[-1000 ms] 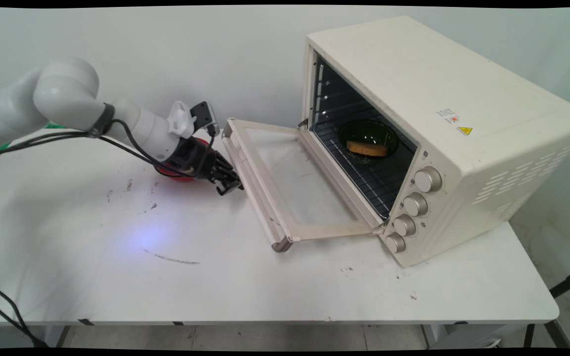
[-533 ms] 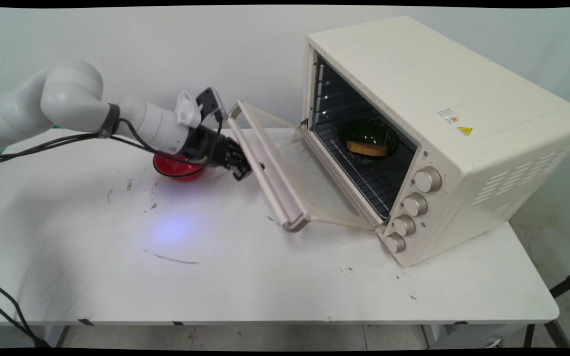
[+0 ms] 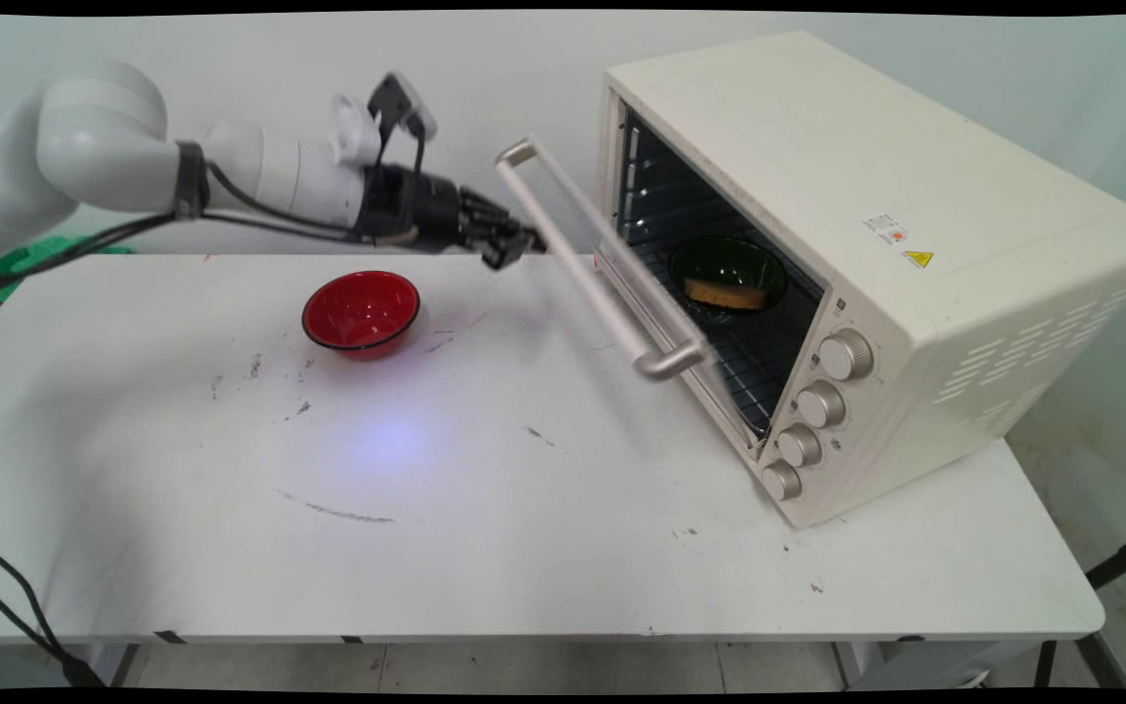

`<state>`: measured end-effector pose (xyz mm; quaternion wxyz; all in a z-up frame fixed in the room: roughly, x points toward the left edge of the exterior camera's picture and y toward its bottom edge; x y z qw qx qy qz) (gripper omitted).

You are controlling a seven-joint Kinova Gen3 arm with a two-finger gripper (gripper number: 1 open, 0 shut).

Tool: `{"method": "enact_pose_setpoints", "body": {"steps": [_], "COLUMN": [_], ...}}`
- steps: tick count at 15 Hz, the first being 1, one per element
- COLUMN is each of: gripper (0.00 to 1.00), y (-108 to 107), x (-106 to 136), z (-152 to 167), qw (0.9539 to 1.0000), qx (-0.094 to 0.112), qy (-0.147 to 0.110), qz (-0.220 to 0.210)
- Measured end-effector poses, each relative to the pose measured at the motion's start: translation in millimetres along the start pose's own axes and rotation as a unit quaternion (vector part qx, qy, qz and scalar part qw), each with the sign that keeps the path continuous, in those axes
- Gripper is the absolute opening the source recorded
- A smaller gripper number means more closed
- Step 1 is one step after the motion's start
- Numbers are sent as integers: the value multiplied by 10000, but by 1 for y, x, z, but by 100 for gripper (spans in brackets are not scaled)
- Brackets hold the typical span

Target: Close the oven

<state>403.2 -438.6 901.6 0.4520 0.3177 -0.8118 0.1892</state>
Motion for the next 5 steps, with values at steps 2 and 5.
{"method": "enact_pose_setpoints", "body": {"steps": [2,5], "gripper": [0,0], "y": [1,3], "x": [16,30], "z": [-8,-22], "qw": [9999,9999], "qx": [-24,-97], "qy": [152,128], "qz": [-17,23]}}
